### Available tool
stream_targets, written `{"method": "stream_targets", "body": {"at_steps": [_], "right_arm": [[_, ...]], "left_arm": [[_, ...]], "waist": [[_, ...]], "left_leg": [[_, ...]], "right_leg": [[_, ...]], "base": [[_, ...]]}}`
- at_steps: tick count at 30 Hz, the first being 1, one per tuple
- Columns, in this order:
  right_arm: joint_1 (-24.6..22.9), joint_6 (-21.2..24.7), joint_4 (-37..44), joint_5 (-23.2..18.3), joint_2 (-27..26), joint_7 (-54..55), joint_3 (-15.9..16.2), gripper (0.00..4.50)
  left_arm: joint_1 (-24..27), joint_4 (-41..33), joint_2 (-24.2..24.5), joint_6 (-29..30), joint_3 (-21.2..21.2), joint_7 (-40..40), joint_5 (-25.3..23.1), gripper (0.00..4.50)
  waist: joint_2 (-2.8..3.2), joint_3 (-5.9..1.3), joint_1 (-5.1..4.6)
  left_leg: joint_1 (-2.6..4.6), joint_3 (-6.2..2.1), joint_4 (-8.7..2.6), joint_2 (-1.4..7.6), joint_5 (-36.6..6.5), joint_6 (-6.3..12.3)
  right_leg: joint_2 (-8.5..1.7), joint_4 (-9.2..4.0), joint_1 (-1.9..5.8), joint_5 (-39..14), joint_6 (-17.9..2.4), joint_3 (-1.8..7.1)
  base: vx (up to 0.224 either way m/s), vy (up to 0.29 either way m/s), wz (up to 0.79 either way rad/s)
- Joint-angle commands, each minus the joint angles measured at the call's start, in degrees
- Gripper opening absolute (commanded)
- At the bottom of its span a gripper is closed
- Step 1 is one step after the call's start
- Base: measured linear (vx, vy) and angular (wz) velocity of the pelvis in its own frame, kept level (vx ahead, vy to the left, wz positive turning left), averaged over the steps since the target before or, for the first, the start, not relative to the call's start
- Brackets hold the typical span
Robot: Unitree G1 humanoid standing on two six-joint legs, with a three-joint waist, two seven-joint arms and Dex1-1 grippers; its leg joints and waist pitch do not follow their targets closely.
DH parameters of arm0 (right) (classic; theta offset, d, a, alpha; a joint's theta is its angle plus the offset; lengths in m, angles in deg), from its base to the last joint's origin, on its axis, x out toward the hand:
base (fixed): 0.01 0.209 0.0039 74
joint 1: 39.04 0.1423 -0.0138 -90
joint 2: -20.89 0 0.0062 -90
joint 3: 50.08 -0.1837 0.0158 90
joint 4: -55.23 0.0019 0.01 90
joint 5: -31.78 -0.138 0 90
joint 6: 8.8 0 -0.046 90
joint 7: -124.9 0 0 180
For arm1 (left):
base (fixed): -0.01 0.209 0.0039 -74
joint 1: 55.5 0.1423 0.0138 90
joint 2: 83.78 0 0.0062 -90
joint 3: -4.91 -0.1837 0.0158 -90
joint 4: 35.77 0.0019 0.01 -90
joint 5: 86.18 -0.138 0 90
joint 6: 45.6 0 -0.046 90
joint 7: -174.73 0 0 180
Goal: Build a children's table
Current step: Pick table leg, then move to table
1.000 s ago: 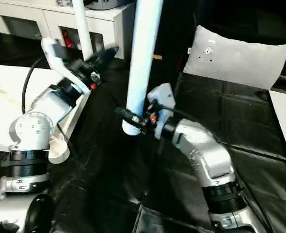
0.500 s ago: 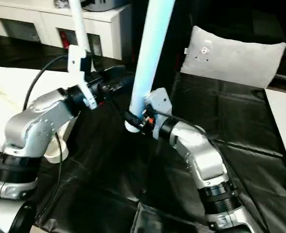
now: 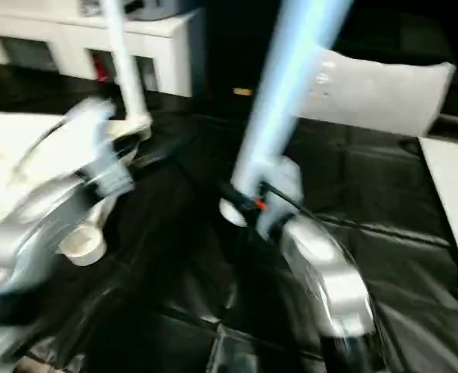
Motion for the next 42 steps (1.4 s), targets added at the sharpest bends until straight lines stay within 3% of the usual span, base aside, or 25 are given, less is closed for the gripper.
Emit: {"method": "stream_targets", "body": {"at_steps": [1, 8, 10, 12, 14, 15, 18, 21, 22, 24, 25, 26, 27, 28, 29, 30, 31, 32, 33, 34, 35, 38, 39, 40, 42], "right_arm": [[-1.02, -1.33, 4.15, 3.64, -0.01, 3.85, -0.28, 1.92], [-5.45, 1.18, 10.69, 0.82, -0.22, 2.99, -0.66, 1.92], [-5.93, -1.56, 10.09, -0.14, -2.78, 5.16, -2.77, 1.92], [-5.95, -3.55, 9.33, 2.17, -2.80, 7.21, -3.05, 1.92], [-5.97, -3.14, 9.38, 0.55, -3.26, 6.29, -3.47, 1.92], [-5.96, -3.23, 9.40, 0.97, -3.31, 6.60, -3.53, 1.92], [-5.93, -4.62, 9.17, 2.31, -3.15, 7.19, -3.28, 1.92], [-5.79, -0.14, 9.24, 2.03, -2.46, 6.95, -2.66, 1.92], [-6.12, 1.50, 8.62, 1.81, -1.66, 6.05, -1.55, 1.92], [-6.58, 0.50, 8.12, 1.23, -1.44, 4.41, -0.85, 1.92], [-6.66, -0.03, 8.05, 1.21, -1.54, 4.22, -0.81, 1.92], [-6.81, 0.58, 8.08, 0.40, -1.64, 3.57, -0.80, 1.92], [-6.83, 0.38, 8.03, 0.78, -1.40, 3.47, -0.52, 1.92], [-6.89, -0.28, 7.90, 2.04, -0.60, 3.14, 0.40, 1.92], [-6.90, -0.22, 7.65, 2.55, -0.10, 2.73, 1.06, 1.92], [-6.88, -0.38, 7.53, 2.86, 0.16, 2.43, 1.45, 1.92], [-6.81, -0.65, 7.35, 3.26, 0.51, 1.95, 2.05, 1.92], [-6.68, -0.30, 7.48, 2.86, 0.34, 1.66, 2.11, 1.92], [-6.57, -0.19, 7.73, 2.40, 0.29, 1.23, 2.21, 1.92], [-6.31, 0.00, 7.78, 2.37, 0.58, 0.94, 2.63, 1.92], [-6.27, 0.00, 7.74, 2.45, 0.64, 0.95, 2.71, 1.92], [-5.51, 1.41, 7.33, 1.51, 1.60, -0.88, 2.93, 1.92], [-5.22, 1.90, 7.41, 1.07, 1.91, -1.40, 3.17, 1.92], [-5.02, 2.09, 7.45, 0.92, 2.27, -1.81, 3.43, 1.92], [-4.93, 1.60, 7.42, 1.96, 2.90, -2.23, 3.97, 1.92]], "left_arm": [[3.16, -0.78, 0.16, -2.83, -0.60, -4.76, -5.56, 3.81], [7.10, -5.48, -5.06, -4.02, -2.44, -8.33, -5.44, 3.81], [6.96, -5.30, -6.26, -4.16, -3.57, -9.38, -6.79, 3.81], [7.01, -4.95, -6.23, -4.75, -4.16, -9.40, -7.89, 3.81], [7.01, -4.88, -6.01, -4.47, -4.28, -9.14, -8.18, 3.81], [7.04, -4.97, -6.02, -4.34, -4.13, -9.06, -8.19, 3.81], [6.85, -4.96, -5.69, -3.95, -3.83, -9.05, -8.71, 3.81], [6.53, -4.87, -5.67, -3.30, -3.33, -9.45, -8.37, 3.81], [6.37, -4.99, -5.97, -3.04, -3.07, -9.80, -8.19, 3.81], [6.25, -5.04, -6.20, -2.98, -2.85, -10.01, -8.07, 3.81], [6.24, -5.05, -6.16, -3.05, -2.90, -10.00, -8.18, 3.81], [6.25, -5.12, -6.10, -3.09, -3.08, -9.86, -8.44, 3.81], [6.26, -5.16, -6.11, -3.09, -3.09, -9.84, -8.49, 3.81], [6.30, -5.28, -6.13, -3.08, -3.15, -9.78, -8.67, 3.81], [6.47, -5.45, -6.22, -3.09, -3.20, -9.85, -8.77, 3.81], [6.61, -5.60, -6.28, -3.07, -3.24, -9.90, -8.80, 3.81], [7.00, -5.96, -6.43, -2.96, -3.36, -10.04, -8.90, 3.81], [7.35, -6.24, -6.47, -2.89, -3.47, -10.14, -9.00, 3.81], [7.71, -6.55, -6.51, -2.78, -3.60, -10.32, -9.21, 3.81], [8.26, -7.10, -6.60, -2.61, -3.63, -10.64, -9.53, 3.81], [8.32, -7.18, -6.62, -2.59, -3.62, -10.69, -9.57, 3.81], [9.88, -8.83, -6.92, -2.18, -3.91, -11.33, -9.82, 3.81], [10.43, -9.35, -6.90, -2.06, -4.01, -11.46, -9.95, 3.81], [10.82, -9.79, -6.93, -1.90, -4.10, -11.59, -10.00, 3.81], [11.12, -10.33, -7.11, -1.56, -4.12, -11.81, -9.87, 3.81]], "waist": [[1.32, -3.58, -0.32], [1.17, -3.45, -0.57], [1.24, -3.50, -0.65], [0.16, -3.68, 0.15], [-0.25, -4.13, 0.89], [-0.88, -3.84, 1.31], [-0.48, -3.28, 1.31], [1.04, -3.41, -1.03], [2.63, -2.90, -3.75], [2.04, -2.54, -4.41], [2.26, -1.70, -4.09], [1.07, -1.54, -3.26], [0.31, -2.43, -3.19], [-0.90, -3.14, -1.70], [-1.16, -4.05, -0.45], [0.09, -4.14, -0.60], [-0.42, -3.78, -0.90], [-0.58, -3.10, -0.79], [-0.87, -3.38, -0.73], [0.80, -3.06, -1.49], [1.43, -3.41, -2.52], [2.12, -4.04, -4.24], [2.10, -3.28, -4.55], [0.70, -2.71, -3.83], [0.58, -3.11, -2.88]], "left_leg": [[0.28, -0.96, -4.52, 2.50, -12.90, -0.14], [0.26, -1.11, -4.86, 2.79, -15.14, 1.35], [2.87, 2.25, -2.62, 1.69, -14.94, -1.56], [2.27, 2.70, -2.57, 0.85, -14.77, -2.32], [1.84, 3.06, -0.52, -0.09, -14.41, 0.41], [0.26, 1.72, 1.92, -1.02, -13.29, 2.18], [-2.15, -2.65, 4.10, -1.66, -9.19, 2.23], [2.74, -1.54, -0.30, -2.24, -12.44, 3.36], [4.96, 0.44, -4.70, 1.51, -23.64, 8.19], [3.39, 2.40, -8.36, 5.79, -29.80, 10.69], [2.47, 3.15, -9.65, 6.52, -31.85, 9.65], [3.41, 5.34, -10.81, 7.20, -40.69, 2.79], [4.83, 5.56, -9.21, 5.51, -40.33, -0.73], [0.84, 2.21, -5.19, 2.01, -32.77, -0.91], [-1.63, -2.78, 8.21, 1.23, -16.31, 2.07], [-3.46, -5.81, 10.72, 0.57, -10.26, 1.81], [-4.65, -7.07, 10.60, -0.33, -5.68, -0.24], [-3.35, -6.02, 7.66, -1.55, -2.26, 0.12], [-2.95, -5.08, 5.38, -2.12, 0.87, 1.47], [-1.90, -3.18, -1.31, -1.08, 1.53, 10.60], [-0.75, -2.77, -2.29, -0.44, -1.42, 13.27], [2.35, -4.19, -4.33, 0.25, -3.80, 24.90], [1.80, -3.69, -5.92, 0.39, -5.49, 26.48], [-1.00, -5.92, -7.32, -2.06, -7.49, 28.94], [-0.33, -5.16, -6.14, -5.18, -6.20, 27.91]], "right_leg": [[-4.46, -6.29, 2.83, -25.31, -0.27, 3.08], [-4.79, -6.42, 3.05, -23.88, -1.53, 3.24], [-2.59, -8.35, 0.05, -29.64, 0.97, 6.25], [-1.93, -7.23, 0.52, -32.13, 3.31, 8.46], [-2.71, -6.94, 0.78, -33.12, 1.95, 13.60], [-4.60, -7.92, 2.59, -35.82, -0.42, 17.57], [-4.94, -8.29, 3.92, -39.48, -3.95, 21.73], [3.37, -6.69, -1.39, -33.70, -1.31, 17.67], [4.05, -1.06, -4.65, -23.39, -2.50, 8.70], [-0.09, 6.31, -1.99, -12.05, -4.20, 1.95], [-1.18, 7.28, -1.15, -10.72, -4.31, 0.72], [-3.44, 8.04, 1.18, -16.41, -1.66, 0.53], [-4.41, 5.46, 1.49, -21.19, -1.49, 2.10], [-10.37, -0.42, 4.77, -27.43, 0.12, 5.48], [-22.75, -7.38, 5.52, -31.49, -4.53, 13.75], [-23.31, -7.03, 6.85, -31.04, -6.34, 13.78], [-19.39, -6.76, 5.89, -27.80, -7.85, 10.23], [-13.77, -6.78, 4.19, -24.59, -10.91, 6.33], [-10.90, -6.43, 3.89, -23.40, -11.62, 4.94], [-4.46, -4.69, 2.11, -23.51, -10.66, 3.02], [-2.25, -3.21, 1.65, -23.43, -9.65, 2.28], [-0.13, 0.35, 0.84, -9.87, -6.79, 0.38], [0.55, 1.90, 0.20, -9.32, -4.21, -0.43], [0.49, 2.57, 2.57, -8.22, -0.85, -1.79], [-2.02, -0.51, 1.78, -9.21, 2.07, -0.52]], "base": [[0.000, 0.000, 0.00], [0.000, 0.000, 0.00], [-0.003, 0.009, -0.10], [-0.002, 0.022, -0.44], [0.002, 0.054, -0.51], [-0.003, 0.072, -0.49], [-0.011, 0.150, -0.66], [-0.032, 0.230, -0.56], [-0.080, 0.252, -0.44], [-0.098, 0.265, -0.51], [-0.100, 0.224, -0.63], [-0.066, 0.152, -0.71], [-0.066, 0.152, -0.71], [-0.039, 0.114, -0.58], [-0.039, 0.111, -0.40], [-0.039, 0.111, -0.40], [-0.025, 0.101, -0.26], [-0.033, 0.109, -0.09], [-0.033, 0.109, -0.09], [-0.033, 0.180, 0.09], [-0.029, 0.187, 0.13], [-0.035, 0.188, 0.09], [-0.043, 0.207, 0.06], [-0.059, 0.184, 0.06], [-0.074, 0.138, 0.37]]}}
